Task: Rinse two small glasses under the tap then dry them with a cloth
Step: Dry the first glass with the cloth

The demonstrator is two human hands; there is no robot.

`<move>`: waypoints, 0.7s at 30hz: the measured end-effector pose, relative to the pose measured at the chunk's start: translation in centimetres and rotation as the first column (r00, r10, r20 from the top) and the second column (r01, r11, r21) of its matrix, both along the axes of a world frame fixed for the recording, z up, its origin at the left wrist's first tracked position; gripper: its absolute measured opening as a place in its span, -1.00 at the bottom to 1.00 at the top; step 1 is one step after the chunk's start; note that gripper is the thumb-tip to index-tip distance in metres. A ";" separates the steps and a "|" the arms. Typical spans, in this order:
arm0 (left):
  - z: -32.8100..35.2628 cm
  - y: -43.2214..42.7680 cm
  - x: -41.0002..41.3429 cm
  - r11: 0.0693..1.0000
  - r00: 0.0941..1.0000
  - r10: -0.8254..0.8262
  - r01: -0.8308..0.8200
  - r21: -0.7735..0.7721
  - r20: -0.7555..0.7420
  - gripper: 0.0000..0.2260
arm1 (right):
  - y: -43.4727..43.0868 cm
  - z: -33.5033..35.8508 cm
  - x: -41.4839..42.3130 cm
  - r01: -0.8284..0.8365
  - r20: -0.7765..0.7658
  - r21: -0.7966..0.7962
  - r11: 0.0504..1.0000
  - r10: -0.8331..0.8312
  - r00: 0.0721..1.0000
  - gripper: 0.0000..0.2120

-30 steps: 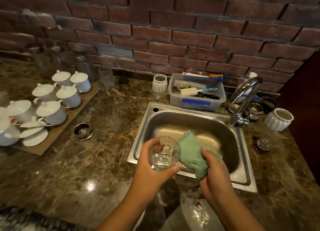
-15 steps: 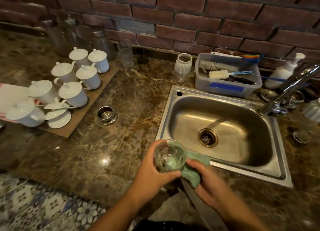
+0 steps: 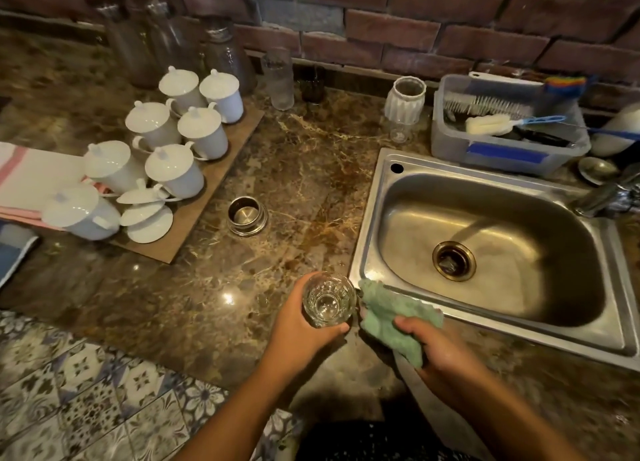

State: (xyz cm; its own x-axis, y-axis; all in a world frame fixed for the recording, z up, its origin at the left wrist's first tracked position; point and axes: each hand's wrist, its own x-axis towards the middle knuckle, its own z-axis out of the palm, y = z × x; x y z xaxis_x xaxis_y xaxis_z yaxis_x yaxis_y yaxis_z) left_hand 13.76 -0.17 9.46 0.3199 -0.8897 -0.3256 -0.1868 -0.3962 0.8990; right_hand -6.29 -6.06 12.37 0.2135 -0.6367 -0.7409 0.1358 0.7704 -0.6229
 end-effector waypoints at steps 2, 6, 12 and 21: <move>-0.9 0.0 0.6 1.000 1.000 0.006 -0.006 0.017 -0.005 -0.27 | 0.0 0.1 0.2 -0.042 -0.044 -0.035 0.998 0.041 0.998 -0.77; -1.5 0.3 1.2 0.999 0.998 0.028 -0.027 0.031 -0.048 -0.26 | 0.0 0.2 0.4 -0.025 0.034 0.027 0.999 0.024 0.999 -0.74; -1.5 0.5 1.3 0.997 0.992 0.055 -0.048 0.059 -0.116 -0.31 | 0.2 0.2 -1.0 -0.022 0.239 0.181 0.983 -0.022 0.971 -0.53; -2.9 0.4 1.9 0.996 1.000 0.024 -0.022 0.092 -0.020 -0.22 | 0.8 0.0 -1.9 -0.068 0.333 0.178 0.982 0.005 0.943 0.13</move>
State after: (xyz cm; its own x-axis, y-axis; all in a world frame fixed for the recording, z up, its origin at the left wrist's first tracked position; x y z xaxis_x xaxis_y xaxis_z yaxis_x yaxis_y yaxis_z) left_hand 15.62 0.22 6.53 0.3319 -0.8485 -0.4123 -0.1584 -0.4810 0.8623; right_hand -8.17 -5.22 12.35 0.4866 -0.4828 -0.7281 0.2788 0.8757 -0.3943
